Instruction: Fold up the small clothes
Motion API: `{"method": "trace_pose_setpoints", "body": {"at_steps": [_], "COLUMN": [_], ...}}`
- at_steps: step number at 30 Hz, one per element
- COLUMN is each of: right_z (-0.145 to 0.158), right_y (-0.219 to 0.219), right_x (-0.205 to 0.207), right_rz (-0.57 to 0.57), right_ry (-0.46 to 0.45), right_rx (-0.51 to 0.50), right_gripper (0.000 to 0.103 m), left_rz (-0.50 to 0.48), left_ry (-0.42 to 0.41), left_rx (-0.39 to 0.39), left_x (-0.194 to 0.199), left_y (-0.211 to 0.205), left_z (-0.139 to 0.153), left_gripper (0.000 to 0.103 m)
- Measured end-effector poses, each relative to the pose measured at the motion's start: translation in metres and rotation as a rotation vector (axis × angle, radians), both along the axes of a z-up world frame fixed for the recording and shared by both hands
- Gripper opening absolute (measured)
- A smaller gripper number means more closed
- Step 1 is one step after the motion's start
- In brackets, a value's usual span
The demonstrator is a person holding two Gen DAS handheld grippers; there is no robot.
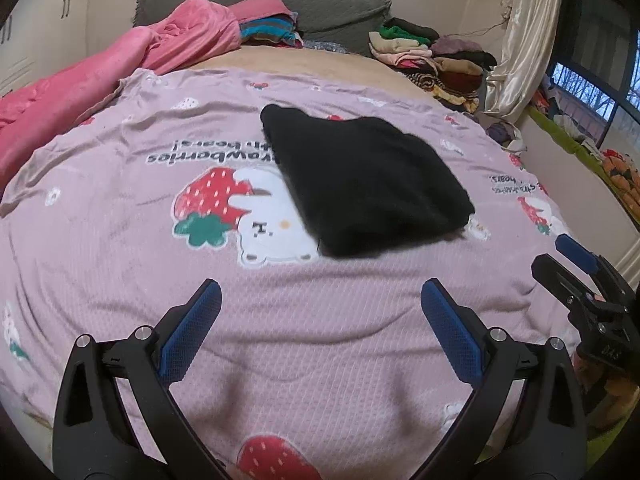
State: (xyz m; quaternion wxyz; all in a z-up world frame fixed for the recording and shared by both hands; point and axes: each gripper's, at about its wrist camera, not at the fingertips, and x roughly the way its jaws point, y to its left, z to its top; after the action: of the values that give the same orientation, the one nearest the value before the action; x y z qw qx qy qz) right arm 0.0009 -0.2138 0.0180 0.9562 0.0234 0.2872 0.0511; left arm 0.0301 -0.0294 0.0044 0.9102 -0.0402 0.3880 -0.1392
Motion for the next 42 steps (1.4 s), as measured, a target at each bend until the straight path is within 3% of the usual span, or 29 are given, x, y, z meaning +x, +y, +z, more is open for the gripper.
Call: {"method": "trace_pose_setpoints", "body": {"at_steps": [7, 42], "right_z": [-0.027, -0.026], "right_y": [0.0, -0.001], "right_x": [-0.008, -0.009], "right_rz": [-0.032, -0.045], "right_ry": [0.061, 0.064], "right_rx": [-0.008, 0.0], "right_gripper": [0.099, 0.099], "left_rz": [0.013, 0.072], "left_ry": [0.015, 0.027], "left_rx": [0.007, 0.034], "left_x": [-0.007, -0.011], "left_y": [0.003, 0.015], "left_z": [-0.017, -0.016], "left_gripper": [0.093, 0.093]}}
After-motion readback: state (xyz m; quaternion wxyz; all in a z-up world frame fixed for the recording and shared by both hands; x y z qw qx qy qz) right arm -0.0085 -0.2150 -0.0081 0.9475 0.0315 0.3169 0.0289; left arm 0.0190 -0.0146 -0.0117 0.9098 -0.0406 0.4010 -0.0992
